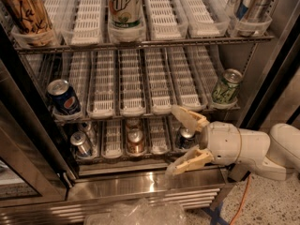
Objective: Pick redbull can from bottom shelf of fridge
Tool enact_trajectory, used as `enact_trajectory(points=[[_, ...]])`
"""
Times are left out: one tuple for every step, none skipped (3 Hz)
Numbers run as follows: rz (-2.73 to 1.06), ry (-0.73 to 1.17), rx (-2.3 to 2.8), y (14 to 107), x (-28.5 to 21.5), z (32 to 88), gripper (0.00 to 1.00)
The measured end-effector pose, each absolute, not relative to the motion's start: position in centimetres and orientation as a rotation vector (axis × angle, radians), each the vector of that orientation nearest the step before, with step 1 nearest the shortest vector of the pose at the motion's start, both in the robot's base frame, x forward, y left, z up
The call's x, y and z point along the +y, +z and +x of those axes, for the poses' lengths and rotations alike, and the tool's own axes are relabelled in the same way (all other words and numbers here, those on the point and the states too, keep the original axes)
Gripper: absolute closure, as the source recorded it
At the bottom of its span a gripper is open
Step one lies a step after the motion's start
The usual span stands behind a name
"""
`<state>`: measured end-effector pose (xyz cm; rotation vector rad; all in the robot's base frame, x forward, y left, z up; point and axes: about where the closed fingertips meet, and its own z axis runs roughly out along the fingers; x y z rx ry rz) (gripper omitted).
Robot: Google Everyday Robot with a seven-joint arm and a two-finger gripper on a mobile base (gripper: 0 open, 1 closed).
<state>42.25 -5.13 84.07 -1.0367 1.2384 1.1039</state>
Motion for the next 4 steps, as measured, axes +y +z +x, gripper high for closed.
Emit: enact_trajectory(points=[[-1.039,1.182,1.278,79.8,-2.5,41.9,0.00],[-0.995,1.323,1.354,72.5,1.3,40.8,0.00],[-0.995,1.323,1.354,72.5,1.3,40.8,0.00],[-0.945,1.345,1.365,70.1,4.4,40.9,0.00]])
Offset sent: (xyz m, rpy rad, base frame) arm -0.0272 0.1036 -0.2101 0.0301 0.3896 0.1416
